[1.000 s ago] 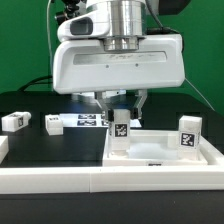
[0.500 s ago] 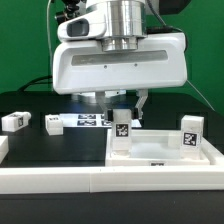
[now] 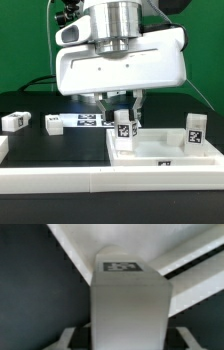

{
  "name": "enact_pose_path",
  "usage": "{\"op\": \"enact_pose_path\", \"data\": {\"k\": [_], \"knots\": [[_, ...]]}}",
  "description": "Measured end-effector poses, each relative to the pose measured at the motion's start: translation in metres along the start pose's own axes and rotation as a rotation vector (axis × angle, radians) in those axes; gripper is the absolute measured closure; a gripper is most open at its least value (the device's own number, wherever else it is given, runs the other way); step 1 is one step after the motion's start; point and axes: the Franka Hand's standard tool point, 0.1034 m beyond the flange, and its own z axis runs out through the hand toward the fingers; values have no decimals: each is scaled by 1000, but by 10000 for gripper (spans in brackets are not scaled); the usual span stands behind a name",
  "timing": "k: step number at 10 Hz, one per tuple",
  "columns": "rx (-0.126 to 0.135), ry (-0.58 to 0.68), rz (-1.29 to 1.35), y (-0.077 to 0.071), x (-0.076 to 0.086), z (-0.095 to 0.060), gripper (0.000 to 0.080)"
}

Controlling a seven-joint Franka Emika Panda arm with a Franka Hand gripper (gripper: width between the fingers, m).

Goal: Assemble square table

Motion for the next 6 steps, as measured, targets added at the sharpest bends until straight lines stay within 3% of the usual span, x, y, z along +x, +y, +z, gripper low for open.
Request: {"op": "enact_pose_path", "data": {"k": [6], "knots": [[27, -1, 535, 2, 4, 0, 509]]}}
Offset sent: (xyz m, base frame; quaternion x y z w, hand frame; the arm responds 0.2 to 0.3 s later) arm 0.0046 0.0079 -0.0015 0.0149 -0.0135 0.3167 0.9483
